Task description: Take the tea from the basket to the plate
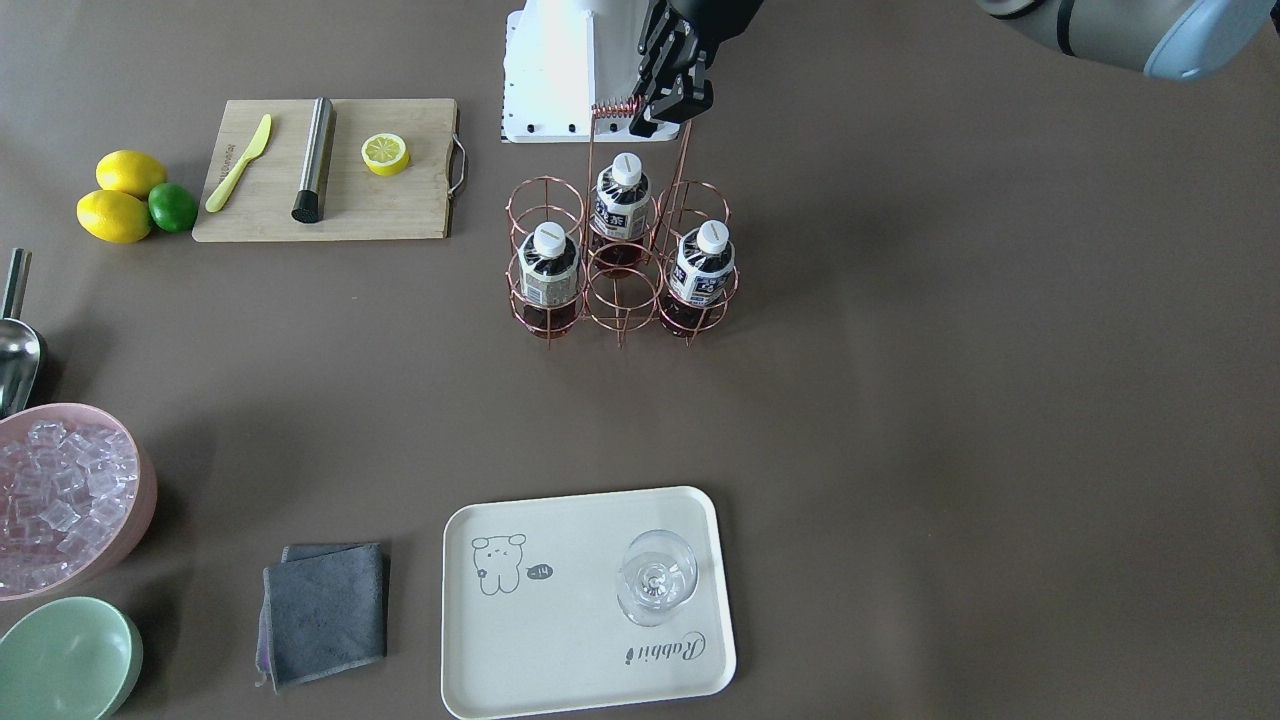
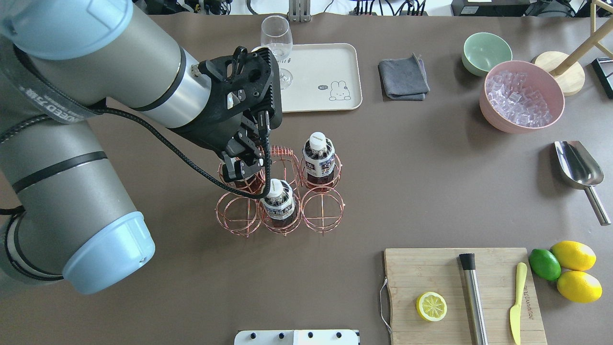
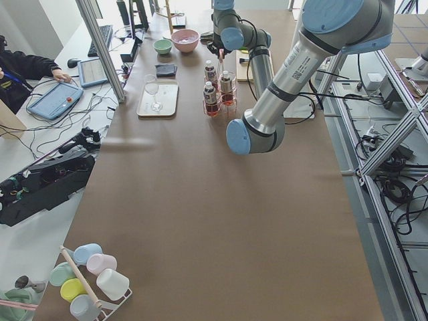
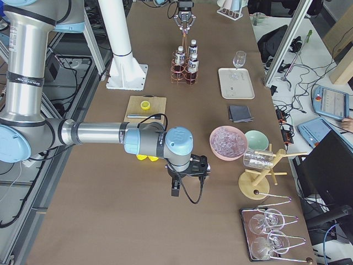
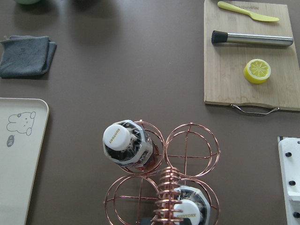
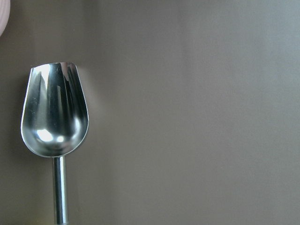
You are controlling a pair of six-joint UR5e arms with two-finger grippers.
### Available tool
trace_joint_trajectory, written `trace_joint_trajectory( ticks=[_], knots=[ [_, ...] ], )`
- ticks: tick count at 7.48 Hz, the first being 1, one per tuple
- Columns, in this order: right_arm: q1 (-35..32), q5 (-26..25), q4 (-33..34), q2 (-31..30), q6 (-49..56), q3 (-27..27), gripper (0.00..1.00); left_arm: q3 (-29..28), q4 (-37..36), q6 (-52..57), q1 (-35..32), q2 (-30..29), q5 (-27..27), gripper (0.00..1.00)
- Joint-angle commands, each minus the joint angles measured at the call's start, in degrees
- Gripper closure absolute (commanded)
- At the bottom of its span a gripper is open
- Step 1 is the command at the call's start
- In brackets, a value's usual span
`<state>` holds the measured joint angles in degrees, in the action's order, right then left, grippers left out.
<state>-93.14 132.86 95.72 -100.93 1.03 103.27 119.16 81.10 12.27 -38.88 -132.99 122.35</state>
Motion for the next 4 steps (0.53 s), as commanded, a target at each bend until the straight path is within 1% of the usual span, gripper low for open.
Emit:
trace_joint_trajectory(
  ticks=[1, 4],
  knots=[
    [0.07, 0.21, -0.01, -0.05, 0.11, -0.35, 0.00, -0.86, 0.11, 0.13, 0.12, -0.07, 0.00, 1.00],
    [-0.11, 0.38, -0.01, 0.03, 0.29, 0.09, 0.00, -1.04, 0.81, 0.13, 0.12, 0.02, 0.00, 1.00]
  ],
)
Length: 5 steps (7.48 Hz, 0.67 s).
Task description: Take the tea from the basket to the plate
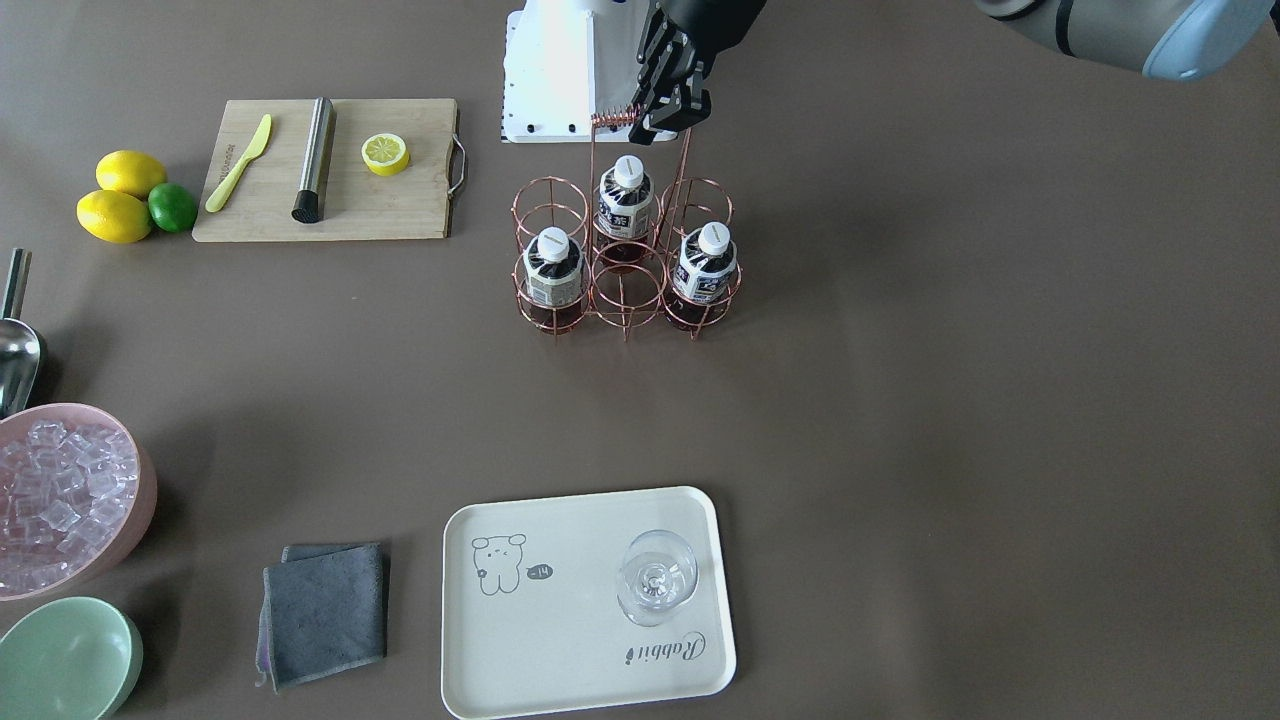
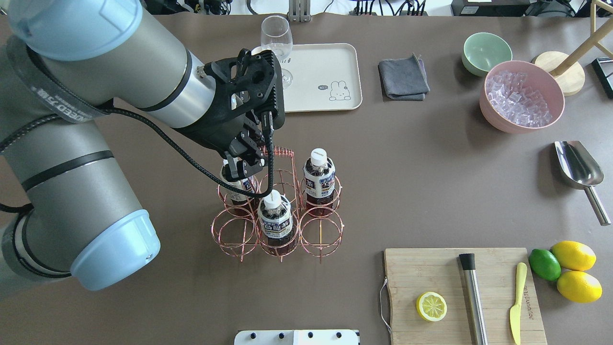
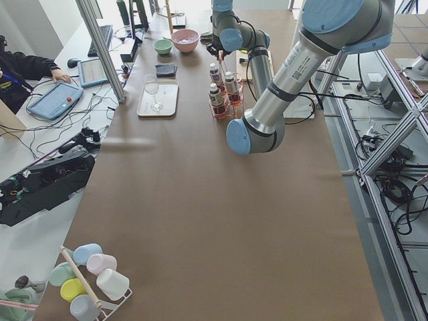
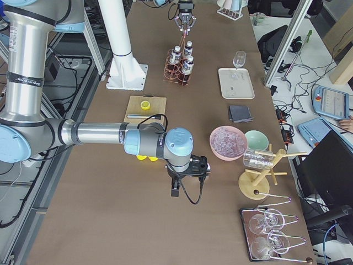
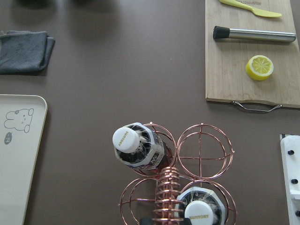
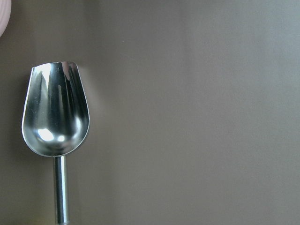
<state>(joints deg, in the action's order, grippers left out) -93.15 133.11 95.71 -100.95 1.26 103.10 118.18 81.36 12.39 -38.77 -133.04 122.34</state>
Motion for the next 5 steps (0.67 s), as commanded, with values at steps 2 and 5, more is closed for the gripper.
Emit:
trace_joint_trajectory(
  ticks=[2, 5],
  knots=[
    [-0.72, 0.13, -0.09, 0.06, 0.15, 0.35, 0.00, -0.06, 0.55, 0.00, 0.01, 0.06, 0.00, 1.00],
    [-2.64, 0.13, 0.17, -0.82, -0.20, 0.09, 0.00, -0.76, 0.64, 0.00, 0.01, 0.06, 0.00, 1.00]
  ],
)
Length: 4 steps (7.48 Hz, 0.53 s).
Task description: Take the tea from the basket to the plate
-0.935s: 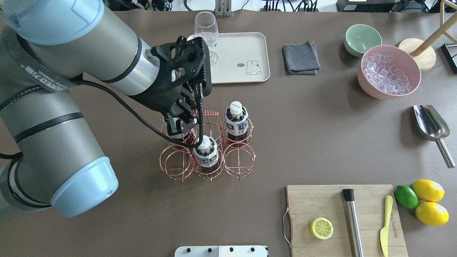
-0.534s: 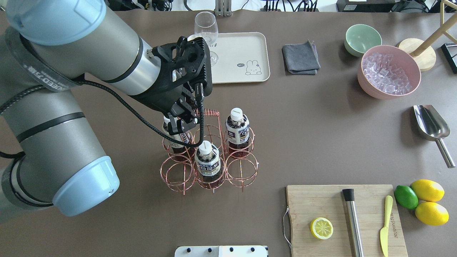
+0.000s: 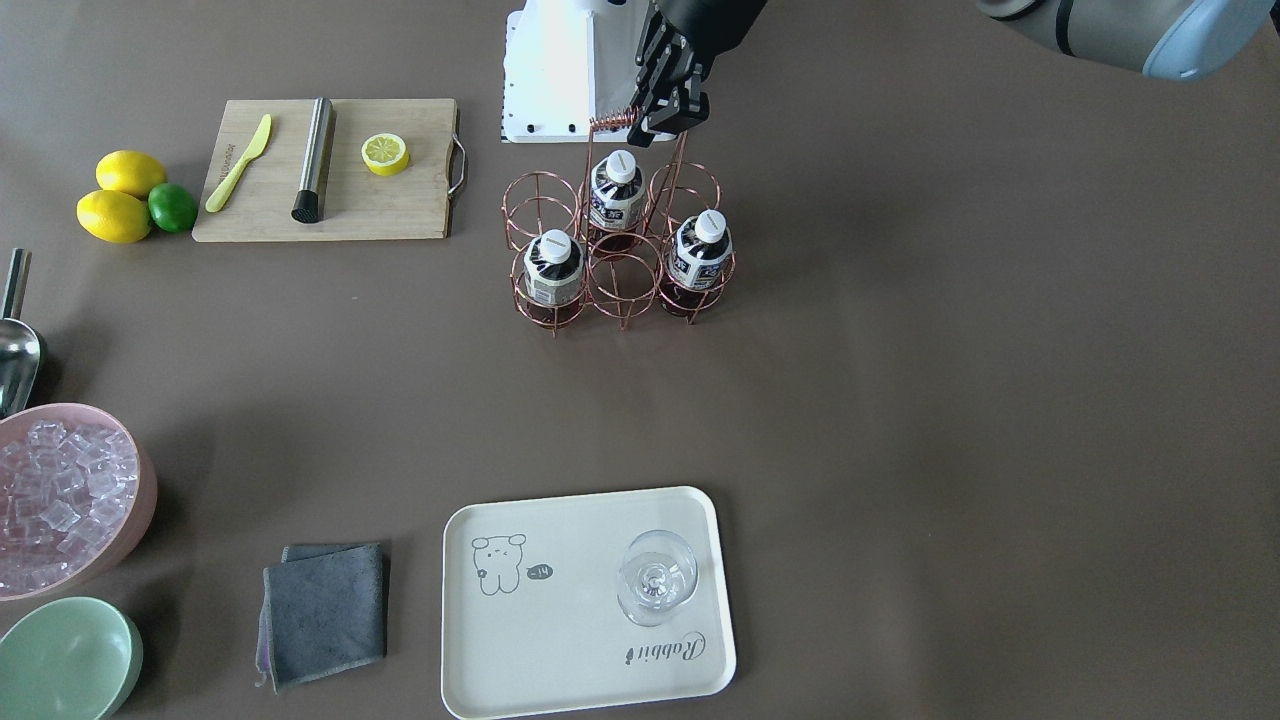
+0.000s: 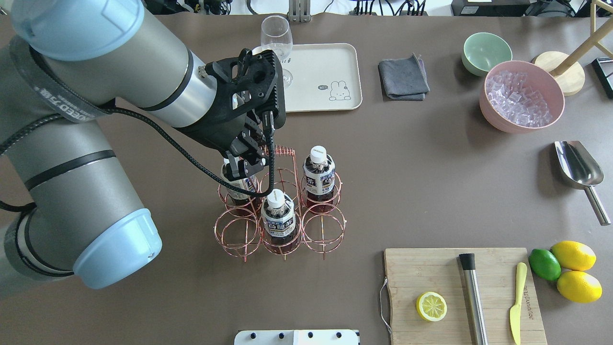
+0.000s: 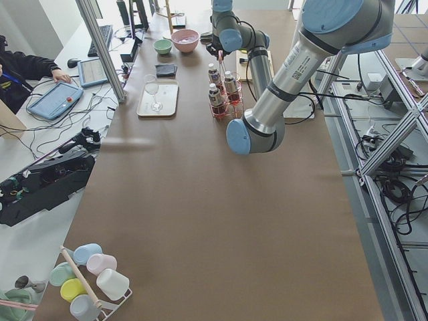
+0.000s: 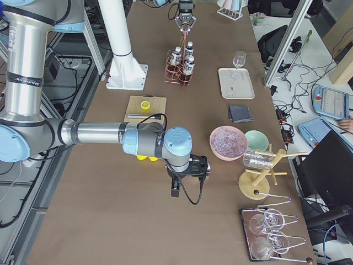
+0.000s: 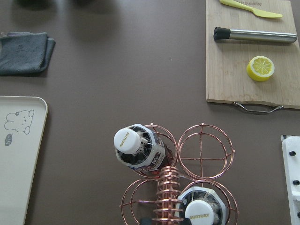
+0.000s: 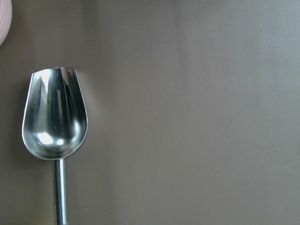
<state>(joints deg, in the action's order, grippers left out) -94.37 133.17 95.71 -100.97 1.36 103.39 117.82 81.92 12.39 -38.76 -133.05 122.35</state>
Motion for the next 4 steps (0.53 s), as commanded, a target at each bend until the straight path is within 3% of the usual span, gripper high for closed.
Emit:
trace_joint_trajectory(
  ticks=[1, 4],
  knots=[
    [-2.21, -0.19, 0.18, -1.33, -0.57, -0.64, 0.00, -0.48, -0.01, -0.09, 0.52, 0.15, 0.00, 1.00],
    [-1.70, 1.30, -0.09, 0.42, -0.74, 2.59, 0.00, -0.48, -0.01, -0.09, 0.62, 0.15, 0.00, 1.00]
  ],
)
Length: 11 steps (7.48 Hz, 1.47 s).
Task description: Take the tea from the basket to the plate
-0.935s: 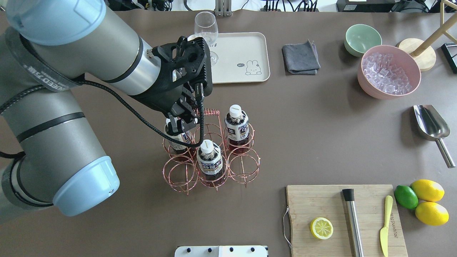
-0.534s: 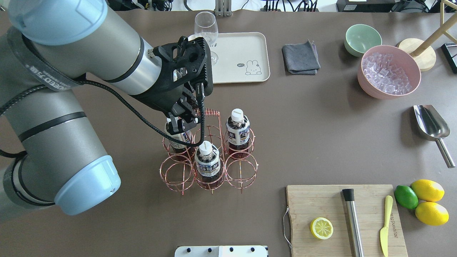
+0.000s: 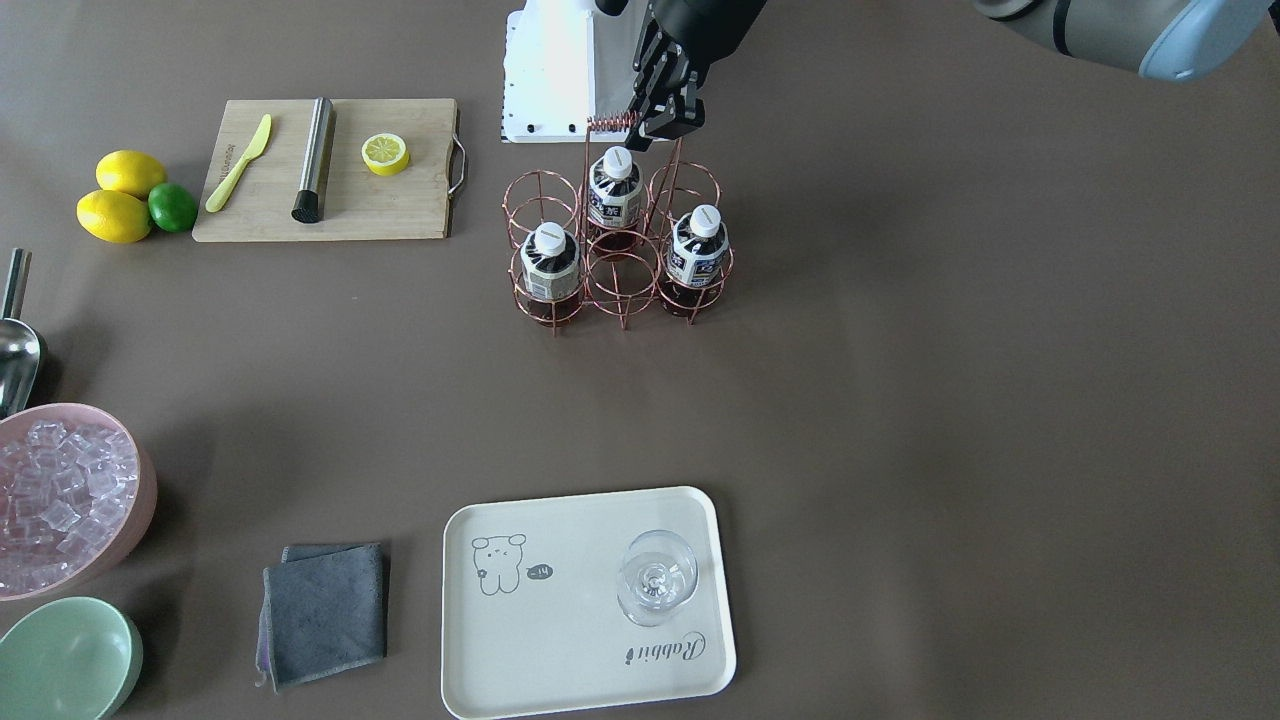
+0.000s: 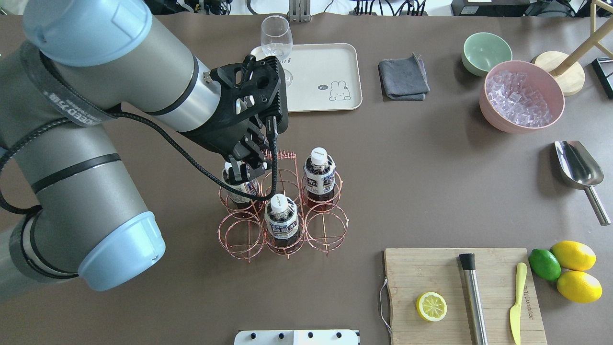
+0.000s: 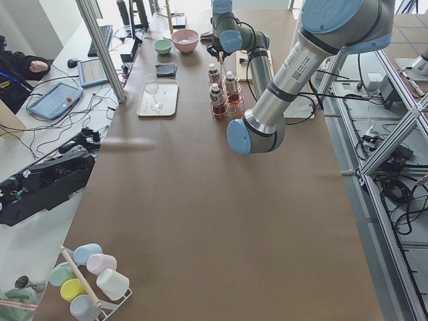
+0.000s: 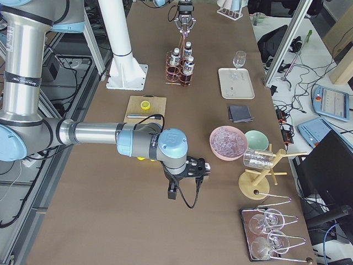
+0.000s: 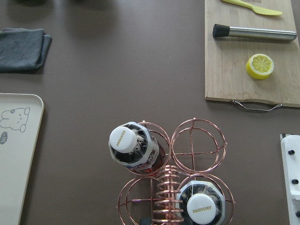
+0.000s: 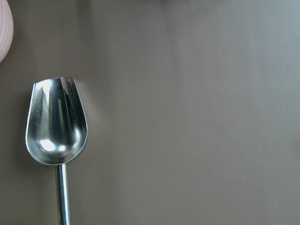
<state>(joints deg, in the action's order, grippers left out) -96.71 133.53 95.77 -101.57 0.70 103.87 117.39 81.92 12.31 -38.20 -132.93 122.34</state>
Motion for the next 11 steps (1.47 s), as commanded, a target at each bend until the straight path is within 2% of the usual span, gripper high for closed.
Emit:
trace_joint_trajectory(
  ticks=[1, 2, 5, 6, 8, 9, 11],
  knots=[
    [3.34, 0.51, -0.05, 3.54, -0.09, 2.04, 0.00, -0.06, 0.08, -0.01, 0.05, 0.04, 0.00, 1.00],
    [5.55, 0.33, 0.03, 5.74, -0.87, 1.86, 0.00, 0.03, 0.00, -0.01, 0.05, 0.04, 0.00, 1.00],
    [14.93, -0.46, 0.48, 15.41, -16.66, 2.56, 0.00, 0.03, 0.09, -0.01, 0.05, 0.04, 0.00, 1.00],
    [18.10, -1.59, 0.91, 19.35, -17.05, 2.22, 0.00, 0.03, 0.00, -0.01, 0.05, 0.12, 0.00, 1.00],
    [21.11, -1.43, 0.04, 20.26, -16.87, 3.43, 0.00, 0.12, 0.00, -0.36, 0.05, 0.04, 0.00, 1.00],
    [23.56, -1.34, 0.38, 24.10, -17.05, 3.01, 0.00, 0.12, 0.00, -0.45, 0.05, 0.04, 0.09, 1.00],
    [24.55, 2.85, 0.56, 27.81, -17.14, 3.53, 0.00, 0.29, 0.00, -0.45, 0.05, 0.12, 0.09, 1.00]
  ],
)
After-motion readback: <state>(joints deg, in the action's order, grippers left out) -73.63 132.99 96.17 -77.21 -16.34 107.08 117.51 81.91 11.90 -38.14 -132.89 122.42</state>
